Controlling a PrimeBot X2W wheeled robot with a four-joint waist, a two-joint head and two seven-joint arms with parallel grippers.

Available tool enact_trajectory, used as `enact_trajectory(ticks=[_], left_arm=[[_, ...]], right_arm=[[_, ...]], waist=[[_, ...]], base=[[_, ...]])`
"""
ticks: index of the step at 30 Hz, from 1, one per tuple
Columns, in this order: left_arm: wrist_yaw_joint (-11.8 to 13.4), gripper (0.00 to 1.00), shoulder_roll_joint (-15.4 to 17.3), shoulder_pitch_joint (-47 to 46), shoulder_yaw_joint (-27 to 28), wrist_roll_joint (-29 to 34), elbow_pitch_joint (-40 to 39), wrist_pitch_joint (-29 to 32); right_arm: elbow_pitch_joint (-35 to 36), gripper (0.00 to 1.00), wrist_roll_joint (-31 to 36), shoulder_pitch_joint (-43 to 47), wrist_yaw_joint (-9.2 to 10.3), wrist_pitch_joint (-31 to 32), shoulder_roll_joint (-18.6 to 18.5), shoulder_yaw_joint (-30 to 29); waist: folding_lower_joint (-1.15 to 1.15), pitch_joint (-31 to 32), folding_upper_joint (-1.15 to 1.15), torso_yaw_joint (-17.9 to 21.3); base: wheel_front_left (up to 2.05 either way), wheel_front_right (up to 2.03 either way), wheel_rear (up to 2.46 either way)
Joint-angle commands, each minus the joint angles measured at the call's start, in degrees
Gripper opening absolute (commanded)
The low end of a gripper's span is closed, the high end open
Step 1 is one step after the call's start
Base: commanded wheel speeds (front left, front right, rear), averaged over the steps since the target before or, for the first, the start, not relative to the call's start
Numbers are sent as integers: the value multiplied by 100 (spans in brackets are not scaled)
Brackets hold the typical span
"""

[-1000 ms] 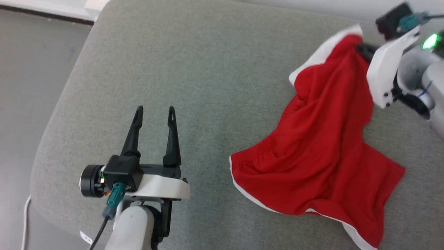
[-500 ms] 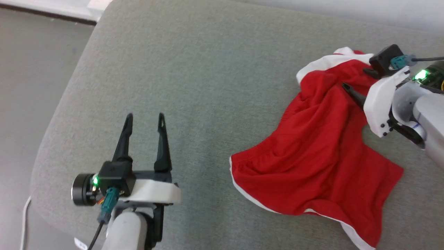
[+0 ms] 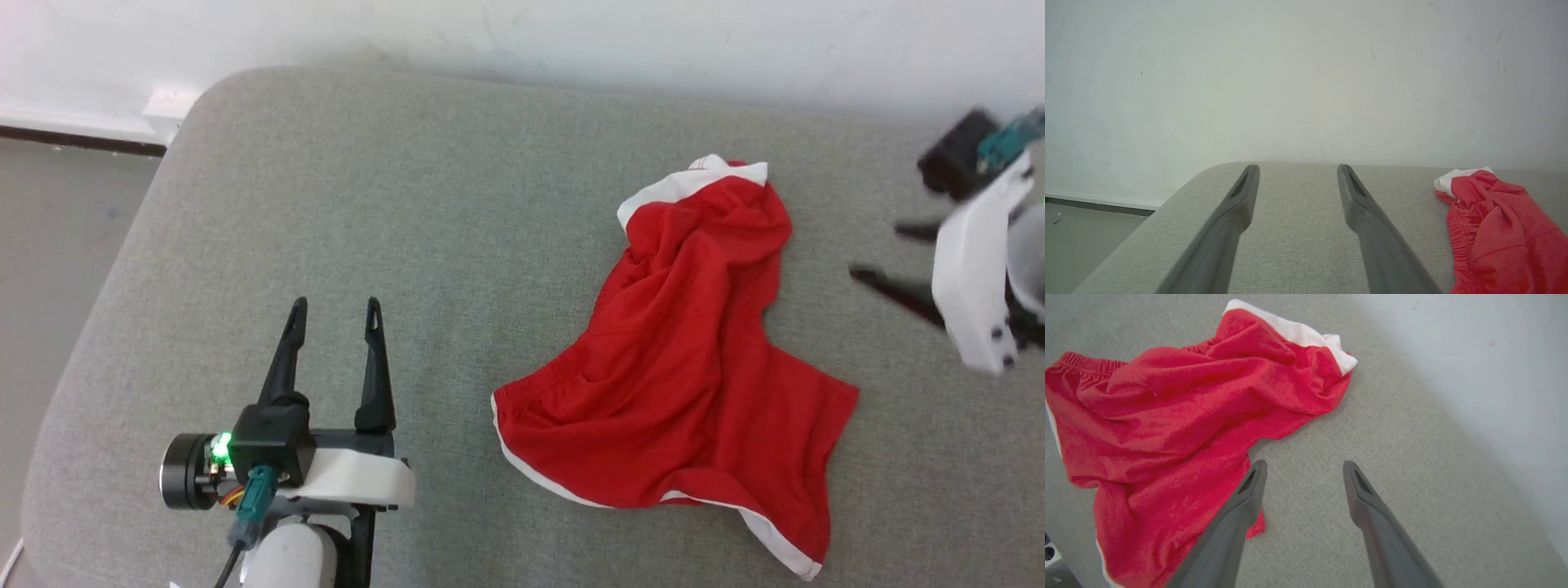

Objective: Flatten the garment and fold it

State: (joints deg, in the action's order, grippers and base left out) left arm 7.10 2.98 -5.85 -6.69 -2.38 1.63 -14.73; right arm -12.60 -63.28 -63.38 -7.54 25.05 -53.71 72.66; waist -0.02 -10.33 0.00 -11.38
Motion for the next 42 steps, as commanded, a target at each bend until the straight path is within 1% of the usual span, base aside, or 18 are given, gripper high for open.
enact_trajectory(ticks=[1,5,10,13,15,16,17,19,22,25,27,29,32,33,34,37,40,42], left_arm=[[-20,100,-11,36,27,34,-18,-27],[-12,100,-11,18,23,-4,-31,-27],[8,100,-11,-27,-46,-43,-44,-27],[3,100,-11,-72,-62,-46,-35,-27],[8,100,-11,-88,-53,-40,-31,-27],[9,100,-11,-89,-44,-37,-30,-27],[14,100,-11,-85,-27,-30,-29,-27],[11,100,-11,-70,2,-14,-21,-27],[-8,100,-11,-61,19,4,-9,-27],[-24,100,-11,-88,-1,4,-20,-27],[-27,100,-11,-115,-31,-1,-25,-27],[-32,100,-11,-154,-62,-11,-32,-27],[-28,100,-11,-201,-97,-23,-33,-27],[-27,100,-11,-213,-110,-24,-31,-27],[-24,100,-11,-220,-116,-21,-25,-27],[-63,100,-4,-235,-113,32,7,-27],[-125,100,70,-256,-55,90,43,-27],[-154,100,145,-271,3,115,48,-27]], right_arm=[[108,100,-29,228,5,222,-19,40],[88,100,-133,616,5,380,43,49],[-506,100,-95,1223,5,330,489,57],[-780,100,174,1536,5,495,725,64],[-838,100,264,1673,5,558,809,66],[-851,48,290,1687,5,566,815,67],[-859,0,324,1648,5,508,803,67],[-872,0,374,1491,5,344,735,38],[-880,0,322,1168,5,67,588,-193],[-1008,0,481,821,5,-57,409,-338],[-1212,0,618,680,5,-31,377,-376],[-1528,0,677,643,5,-16,465,-424],[-2040,0,689,762,5,-25,777,-454],[-2204,32,656,827,5,-65,894,-474],[-2355,100,644,874,5,-175,1012,-510],[-2682,100,790,938,5,-736,1267,-577],[-2894,100,1192,915,5,-1685,1328,-694],[-3012,100,1405,926,5,-2377,1336,-886]], waist=[[2,-4,0,-40],[2,-55,0,-103],[2,-178,0,-184],[2,-228,0,-220],[2,-236,0,-228],[2,-234,0,-223],[2,-226,0,-209],[2,-199,0,-184],[2,-160,0,-162],[2,-152,0,-174],[2,-171,0,-189],[2,-205,0,-200],[2,-242,0,-197],[2,-247,0,-194],[2,-240,0,-182],[2,-164,0,-113],[2,-5,0,-15],[2,115,0,79]], base=[[0,0,0],[0,0,0],[0,0,0],[0,0,0],[0,0,0],[0,0,0],[0,0,0],[0,0,0],[0,0,0],[0,0,0],[0,0,0],[0,0,0],[0,0,0],[0,0,0],[0,0,0],[0,0,0],[0,0,0],[0,0,0]])
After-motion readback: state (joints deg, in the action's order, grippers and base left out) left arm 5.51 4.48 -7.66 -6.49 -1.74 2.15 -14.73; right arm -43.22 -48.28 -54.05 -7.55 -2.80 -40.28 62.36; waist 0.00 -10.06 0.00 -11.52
